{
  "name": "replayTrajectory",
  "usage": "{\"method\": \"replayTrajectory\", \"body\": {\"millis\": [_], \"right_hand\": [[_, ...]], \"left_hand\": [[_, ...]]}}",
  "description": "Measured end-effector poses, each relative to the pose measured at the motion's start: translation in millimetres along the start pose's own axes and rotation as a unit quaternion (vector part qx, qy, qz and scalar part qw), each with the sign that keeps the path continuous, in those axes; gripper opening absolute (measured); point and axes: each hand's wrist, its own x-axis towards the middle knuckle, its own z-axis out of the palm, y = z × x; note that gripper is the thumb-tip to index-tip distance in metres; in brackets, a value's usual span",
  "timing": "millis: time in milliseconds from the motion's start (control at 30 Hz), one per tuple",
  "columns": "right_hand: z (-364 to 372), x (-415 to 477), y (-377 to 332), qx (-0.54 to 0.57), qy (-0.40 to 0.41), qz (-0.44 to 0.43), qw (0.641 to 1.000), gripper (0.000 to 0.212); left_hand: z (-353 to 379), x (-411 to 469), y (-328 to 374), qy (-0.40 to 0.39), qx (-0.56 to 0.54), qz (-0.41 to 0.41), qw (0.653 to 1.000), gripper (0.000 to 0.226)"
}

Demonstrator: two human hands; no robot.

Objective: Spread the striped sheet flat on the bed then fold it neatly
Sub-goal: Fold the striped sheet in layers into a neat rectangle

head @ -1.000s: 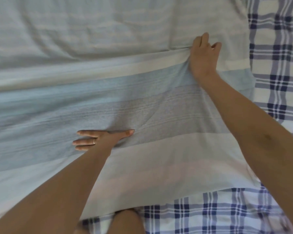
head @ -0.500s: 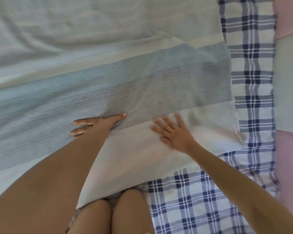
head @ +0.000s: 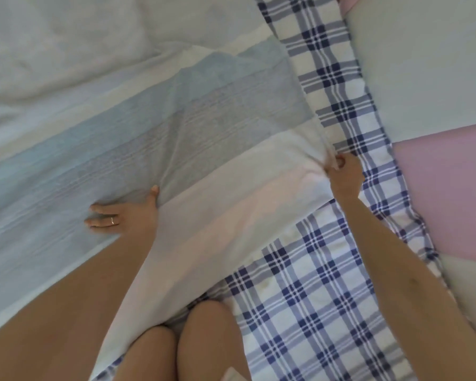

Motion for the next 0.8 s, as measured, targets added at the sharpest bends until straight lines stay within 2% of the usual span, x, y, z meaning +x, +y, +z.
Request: {"method": "replayTrajectory", "body": {"millis": [100, 167, 233, 300, 367, 467, 567, 667, 733, 800], "right_hand": [[-3.5, -5.2, -6.0, -0.003, -0.025, -0.022, 0.999, 0.017], [-5.0, -1.9, -4.1, -0.023, -0.031, -0.056, 0.998, 0.018], [-10.1, 4.4, -4.5, -0.045, -0.041, -0.096, 0.994, 0.019], [-17.3, 12.3, -5.3, -0.079, -0.024, -0.134, 0.988, 0.02], [-21.7, 20.4, -7.6, -0.111, -0.023, -0.136, 0.984, 0.02], [-22.7, 31.8, -15.6, -0.155, -0.037, -0.117, 0.98, 0.021], [-14.0, 39.6, -12.6, -0.192, -0.034, -0.11, 0.975, 0.02], [-5.3, 30.3, -5.3, -0.235, -0.037, -0.089, 0.967, 0.028], [-1.4, 21.8, -0.5, -0.229, -0.033, -0.044, 0.972, 0.028], [3.1, 13.7, 2.1, -0.173, -0.003, -0.003, 0.985, 0.029]], "left_hand": [[13.6, -32.0, -9.0, 0.033, 0.049, 0.133, 0.989, 0.082], [22.8, -43.2, -17.6, 0.071, 0.122, 0.247, 0.959, 0.069], [28.7, -56.8, -26.8, -0.028, 0.158, 0.376, 0.913, 0.074], [34.1, -62.8, -34.0, -0.131, 0.193, 0.455, 0.859, 0.085], [39.5, -62.1, -36.7, -0.171, 0.271, 0.481, 0.816, 0.11], [45.5, -57.2, -27.1, -0.244, 0.372, 0.438, 0.782, 0.146], [53.8, -55.3, -23.3, -0.226, 0.392, 0.444, 0.774, 0.155], [54.2, -58.3, -29.5, -0.207, 0.341, 0.47, 0.787, 0.15], [54.1, -57.6, -38.1, -0.17, 0.293, 0.494, 0.8, 0.135], [50.1, -52.2, -37.9, -0.135, 0.221, 0.509, 0.821, 0.107]]}}
